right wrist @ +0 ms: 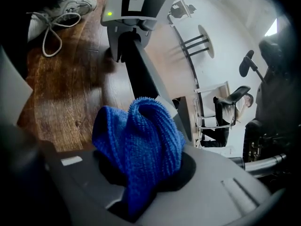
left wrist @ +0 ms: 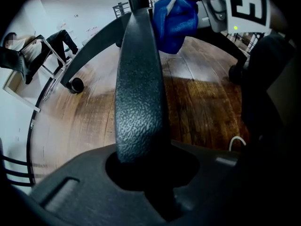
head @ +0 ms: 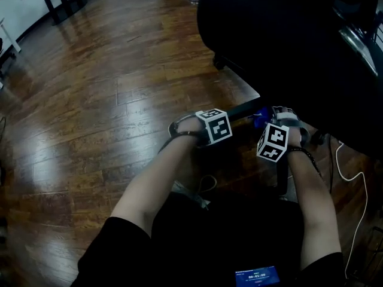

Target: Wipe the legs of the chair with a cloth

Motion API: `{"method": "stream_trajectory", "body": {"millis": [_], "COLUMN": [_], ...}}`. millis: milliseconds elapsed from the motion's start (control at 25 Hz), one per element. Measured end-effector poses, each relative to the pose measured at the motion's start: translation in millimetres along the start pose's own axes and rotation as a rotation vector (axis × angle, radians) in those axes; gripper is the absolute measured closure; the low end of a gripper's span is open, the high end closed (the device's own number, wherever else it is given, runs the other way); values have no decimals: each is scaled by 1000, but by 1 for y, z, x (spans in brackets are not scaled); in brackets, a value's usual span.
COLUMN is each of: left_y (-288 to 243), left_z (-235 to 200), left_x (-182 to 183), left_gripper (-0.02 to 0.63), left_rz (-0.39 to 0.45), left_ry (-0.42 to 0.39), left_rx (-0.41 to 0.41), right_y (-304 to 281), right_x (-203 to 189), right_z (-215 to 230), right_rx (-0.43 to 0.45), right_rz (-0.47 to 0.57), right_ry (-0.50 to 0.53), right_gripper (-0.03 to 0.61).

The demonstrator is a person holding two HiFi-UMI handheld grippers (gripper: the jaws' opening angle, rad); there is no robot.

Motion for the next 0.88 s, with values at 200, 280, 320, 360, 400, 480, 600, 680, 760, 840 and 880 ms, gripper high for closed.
{"method": "stream_trajectory", "body": {"millis": [200, 280, 320, 360, 400, 480, 600, 680, 760, 840, 880], "left_y": [-2, -1, 0, 1, 2, 4, 4, 3, 3, 5, 8], "left_z": [-1, -4, -6, -6, -7, -5, 1, 8, 17, 35, 49], "left_x": [0, 3, 6, 10, 16, 29, 51, 64, 73, 82, 87], "left_gripper": [564, 563, 563, 563, 563, 563, 563, 563, 560, 533, 514], "left_rz": [14, 29, 35, 40, 45, 54, 57, 62, 78, 93, 95], "left_ry": [-4, 0, 5, 13, 24, 54, 108, 144, 173, 182, 176], "left_rx": [-21, -25, -27, -28, -28, -28, -27, -26, -51, -103, -134], "right_y": [-2, -4, -7, -10, -14, -24, -38, -37, -23, -4, 6], "right_x": [0, -1, -3, -6, -10, -20, -34, -47, -60, -68, -72], "right_z": [3, 9, 12, 14, 16, 22, 26, 23, 13, 0, -7], "right_rx": [-6, -13, -16, -21, -28, -43, -29, 20, 81, 148, 180], "right_rz": [12, 15, 15, 15, 15, 9, -20, -1, 70, 152, 183], "right_ry": [31, 41, 45, 48, 51, 47, -36, -154, -294, -444, -510], "right_gripper": [502, 502, 502, 502, 502, 502, 491, 489, 491, 494, 494]}}
Point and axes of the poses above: the fingertips, and each gripper's own axes: y backward along the fingers, z to its right, x out of its top, the point moved 10 cm from there along y, backward along the fingers, and after that the axes turned 14 degrees about -z, right-handed, at the moved point
